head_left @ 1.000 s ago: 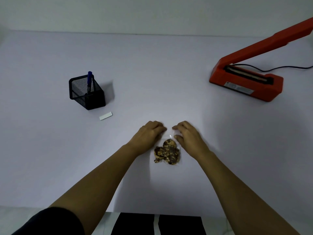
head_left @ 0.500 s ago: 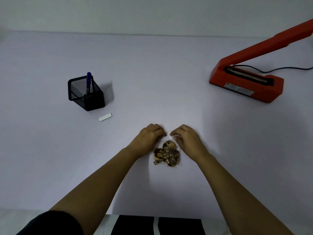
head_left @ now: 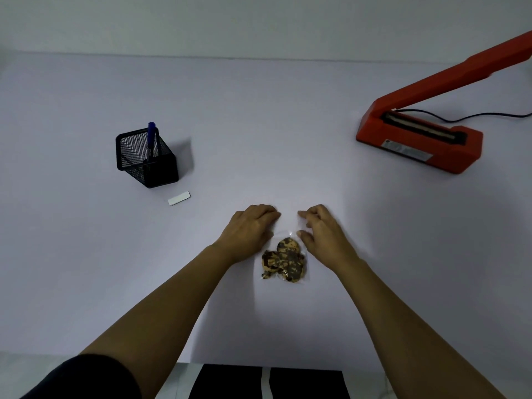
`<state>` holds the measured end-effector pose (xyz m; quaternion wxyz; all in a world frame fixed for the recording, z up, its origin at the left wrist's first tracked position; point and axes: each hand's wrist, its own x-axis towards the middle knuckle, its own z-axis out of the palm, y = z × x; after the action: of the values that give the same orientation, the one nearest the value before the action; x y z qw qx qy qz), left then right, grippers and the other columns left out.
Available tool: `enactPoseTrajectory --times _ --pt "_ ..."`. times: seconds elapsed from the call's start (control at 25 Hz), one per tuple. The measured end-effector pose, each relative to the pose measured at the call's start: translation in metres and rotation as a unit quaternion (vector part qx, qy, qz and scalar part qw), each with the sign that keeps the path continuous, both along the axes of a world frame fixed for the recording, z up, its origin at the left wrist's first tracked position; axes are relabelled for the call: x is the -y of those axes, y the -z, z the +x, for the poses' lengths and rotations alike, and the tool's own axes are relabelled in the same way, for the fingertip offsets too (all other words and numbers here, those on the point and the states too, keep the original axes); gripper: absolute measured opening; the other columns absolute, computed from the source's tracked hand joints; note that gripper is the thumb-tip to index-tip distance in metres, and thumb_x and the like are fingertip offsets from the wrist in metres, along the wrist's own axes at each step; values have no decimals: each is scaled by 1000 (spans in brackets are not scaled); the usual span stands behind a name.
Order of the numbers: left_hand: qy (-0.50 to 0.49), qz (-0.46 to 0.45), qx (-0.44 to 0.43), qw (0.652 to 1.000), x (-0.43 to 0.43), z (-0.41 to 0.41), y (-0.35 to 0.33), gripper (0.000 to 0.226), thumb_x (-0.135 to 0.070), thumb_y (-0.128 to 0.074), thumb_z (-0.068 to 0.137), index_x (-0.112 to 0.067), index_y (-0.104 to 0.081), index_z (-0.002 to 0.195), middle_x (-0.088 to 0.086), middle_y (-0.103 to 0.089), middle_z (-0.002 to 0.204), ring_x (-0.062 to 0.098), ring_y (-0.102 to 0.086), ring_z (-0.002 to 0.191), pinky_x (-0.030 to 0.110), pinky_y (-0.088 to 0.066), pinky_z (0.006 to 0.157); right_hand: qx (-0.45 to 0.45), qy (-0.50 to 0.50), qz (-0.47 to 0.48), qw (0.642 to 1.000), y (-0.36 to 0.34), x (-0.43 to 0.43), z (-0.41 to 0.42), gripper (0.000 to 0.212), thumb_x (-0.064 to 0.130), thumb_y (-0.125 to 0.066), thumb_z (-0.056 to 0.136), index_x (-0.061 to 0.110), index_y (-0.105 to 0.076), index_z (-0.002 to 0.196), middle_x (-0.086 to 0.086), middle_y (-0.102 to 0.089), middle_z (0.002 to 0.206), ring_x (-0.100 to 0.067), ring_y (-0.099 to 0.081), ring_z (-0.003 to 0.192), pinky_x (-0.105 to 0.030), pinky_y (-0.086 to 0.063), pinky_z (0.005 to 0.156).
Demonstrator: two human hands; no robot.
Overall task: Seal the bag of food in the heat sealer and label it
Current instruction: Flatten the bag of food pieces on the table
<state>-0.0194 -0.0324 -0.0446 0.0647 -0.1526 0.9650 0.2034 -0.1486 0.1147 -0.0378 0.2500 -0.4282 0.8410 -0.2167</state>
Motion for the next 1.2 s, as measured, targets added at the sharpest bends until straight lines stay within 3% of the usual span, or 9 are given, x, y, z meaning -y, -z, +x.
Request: enactPoseTrajectory --times 0.24,0.56,0.96,1.2 --pt "-11 -1 22 1000 -4 -3 -5 50 -20 -50 91 -14 -39 139 5 -39 144 24 -36 131 38 -33 101 -10 -5 13 1000 0 1 1 47 14 -56 91 5 -43 135 -12 -41 129 -24 -50 113 -30 -42 98" --pt "-46 24 40 998 1 -4 -8 57 -28 -56 87 -16 -38 140 1 -37 144 22 -35 129 38 -34 100 19 50 -5 999 1 -2 -1 45 14 -60 89 4 -49 131 -10 -47 124 -19 -53 108 -15 -35 89" --pt "-54 26 62 996 -4 -9 -18 57 -23 -54 85 -11 -36 139 5 -34 145 24 -34 130 42 -34 101 66 114 -20 991 -2 -1 1 46 13 -62 86 0 -50 129 -14 -48 122 -19 -57 101 -15 -37 83" --pt "-94 36 11 995 -2 -15 -43 65 -41 -47 82 -11 -38 139 4 -37 143 22 -40 127 41 -34 99 77 176 -82 978 -14 -6 -3 43 19 -61 88 3 -53 126 -11 -49 120 -16 -58 96 -18 -43 85"
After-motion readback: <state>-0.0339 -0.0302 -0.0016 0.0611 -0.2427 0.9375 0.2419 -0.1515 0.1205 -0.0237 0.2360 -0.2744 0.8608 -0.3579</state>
